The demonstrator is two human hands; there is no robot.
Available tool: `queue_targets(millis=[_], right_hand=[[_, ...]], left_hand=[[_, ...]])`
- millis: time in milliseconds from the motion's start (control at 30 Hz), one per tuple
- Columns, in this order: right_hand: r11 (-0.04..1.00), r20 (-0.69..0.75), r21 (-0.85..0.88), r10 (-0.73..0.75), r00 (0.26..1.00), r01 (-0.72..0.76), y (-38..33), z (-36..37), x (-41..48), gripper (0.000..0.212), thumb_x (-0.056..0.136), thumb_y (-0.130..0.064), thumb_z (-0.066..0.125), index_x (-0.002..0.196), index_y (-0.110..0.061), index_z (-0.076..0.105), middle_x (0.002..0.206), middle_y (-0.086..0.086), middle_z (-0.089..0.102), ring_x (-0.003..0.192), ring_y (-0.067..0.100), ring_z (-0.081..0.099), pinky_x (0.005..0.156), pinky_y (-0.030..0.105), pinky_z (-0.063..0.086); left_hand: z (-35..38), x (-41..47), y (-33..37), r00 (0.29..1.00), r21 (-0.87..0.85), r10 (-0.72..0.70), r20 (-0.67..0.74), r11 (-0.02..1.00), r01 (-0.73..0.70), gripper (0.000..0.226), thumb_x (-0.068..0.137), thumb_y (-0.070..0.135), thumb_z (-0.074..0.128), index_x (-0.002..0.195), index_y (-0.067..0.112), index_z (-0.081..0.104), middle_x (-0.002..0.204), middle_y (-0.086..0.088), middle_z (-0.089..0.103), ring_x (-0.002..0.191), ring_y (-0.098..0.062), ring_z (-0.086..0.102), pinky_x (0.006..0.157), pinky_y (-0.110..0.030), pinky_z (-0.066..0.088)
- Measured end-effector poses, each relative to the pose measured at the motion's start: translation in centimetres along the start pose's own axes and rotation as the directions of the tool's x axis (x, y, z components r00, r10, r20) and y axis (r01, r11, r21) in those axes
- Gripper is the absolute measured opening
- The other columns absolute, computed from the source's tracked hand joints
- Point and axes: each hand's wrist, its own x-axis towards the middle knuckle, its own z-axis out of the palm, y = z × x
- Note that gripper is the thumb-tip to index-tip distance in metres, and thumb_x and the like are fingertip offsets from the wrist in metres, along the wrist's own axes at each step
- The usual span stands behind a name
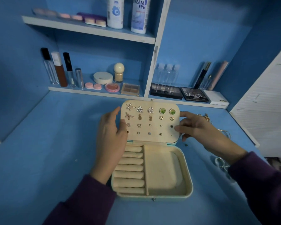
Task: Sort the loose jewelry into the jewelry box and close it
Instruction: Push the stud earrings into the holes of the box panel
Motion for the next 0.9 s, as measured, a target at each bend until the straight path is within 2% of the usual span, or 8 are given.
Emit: queue_targets(millis=[100,233,333,400,500,567,733,900], right_hand=[[1.000,-0.009,-0.027,0.009,1.000,-0.009,0.2,-0.2,0.0,0.039,0.088,0.003,0.058,0.125,-0.010,0.054,0.082,0.012,0.065,0.063,0.011,0.059,0.055,0.021,0.050],[0.979,-0.057,-0.205,-0.032,0.998,0.020,0.4,-1.1,-0.4,0.037,0.087,0.003,0.058,0.121,-0.012,0.058,0.077,0.007,0.066,0.061,0.006,0.058,0.055,0.019,0.048],[0.852,-0.064,-0.517,-0.128,0.990,0.077,0.8,-2.1,-0.7,0.026,0.084,-0.004,0.066,0.107,-0.017,0.068,0.076,-0.005,0.066,0.065,-0.003,0.057,0.062,0.010,0.045],[0.767,-0.043,-0.636,-0.142,0.989,0.082,1.1,-2.6,-1.0,0.015,0.081,-0.009,0.071,0.094,-0.015,0.074,0.073,-0.013,0.064,0.072,-0.008,0.057,0.066,0.005,0.042],[0.735,-0.010,-0.677,-0.066,0.998,0.042,1.6,-2.9,-1.5,0.014,0.077,-0.017,0.076,0.090,-0.016,0.075,0.074,-0.012,0.067,0.071,-0.009,0.057,0.065,0.003,0.041],[0.720,0.010,-0.693,-0.045,0.999,0.039,2.0,-2.9,-1.9,0.020,0.075,-0.022,0.078,0.094,-0.019,0.074,0.077,-0.008,0.068,0.072,0.001,0.060,0.065,0.004,0.042],[0.663,0.003,-0.743,-0.142,0.990,0.097,2.9,-2.3,-2.2,0.017,0.076,-0.022,0.077,0.092,-0.019,0.074,0.077,-0.013,0.059,0.070,0.001,0.056,0.065,0.005,0.039],[0.679,-0.012,-0.722,-0.207,0.978,0.134,3.3,-1.9,-2.5,0.007,0.078,-0.013,0.075,0.082,-0.018,0.075,0.074,-0.015,0.059,0.066,-0.001,0.055,0.063,0.007,0.039]], left_hand=[[-0.1,0.6,-0.3,0.997,-0.143,-0.065,0.048,0.987,0.071,0.031,0.098,0.009,0.047,0.121,0.026,0.059,0.099,0.007,0.064,0.078,0.001,0.060,0.062,-0.012,0.045],[-0.2,0.8,-1.0,0.992,-0.262,-0.108,0.065,0.957,0.122,0.035,0.095,0.004,0.049,0.114,0.031,0.061,0.095,0.012,0.066,0.073,0.009,0.061,0.063,-0.011,0.047],[-0.2,0.8,-0.8,0.987,-0.340,-0.138,0.078,0.927,0.156,0.035,0.095,0.002,0.049,0.109,0.032,0.061,0.093,0.012,0.066,0.072,0.011,0.062,0.058,-0.007,0.046],[-0.2,0.8,-0.6,0.986,-0.369,-0.147,0.081,0.914,0.167,0.035,0.095,0.002,0.049,0.105,0.033,0.061,0.093,0.013,0.066,0.071,0.012,0.062,0.056,-0.005,0.045],[-0.1,0.9,-0.7,0.985,-0.375,-0.148,0.083,0.911,0.169,0.035,0.095,0.002,0.049,0.109,0.032,0.061,0.093,0.013,0.065,0.069,0.013,0.061,0.054,-0.004,0.044],[-0.1,0.9,-0.8,0.986,-0.386,-0.147,0.082,0.907,0.168,0.035,0.095,0.001,0.049,0.110,0.031,0.061,0.092,0.014,0.065,0.069,0.013,0.061,0.054,-0.005,0.044],[-0.1,0.9,-0.8,0.984,-0.403,-0.154,0.085,0.898,0.175,0.033,0.095,0.001,0.049,0.112,0.027,0.061,0.093,0.012,0.065,0.068,0.014,0.061,0.054,-0.005,0.044],[0.0,1.0,-1.0,0.983,-0.407,-0.165,0.083,0.895,0.184,0.034,0.095,0.002,0.050,0.113,0.028,0.062,0.096,0.010,0.066,0.070,0.012,0.062,0.055,-0.006,0.045]])
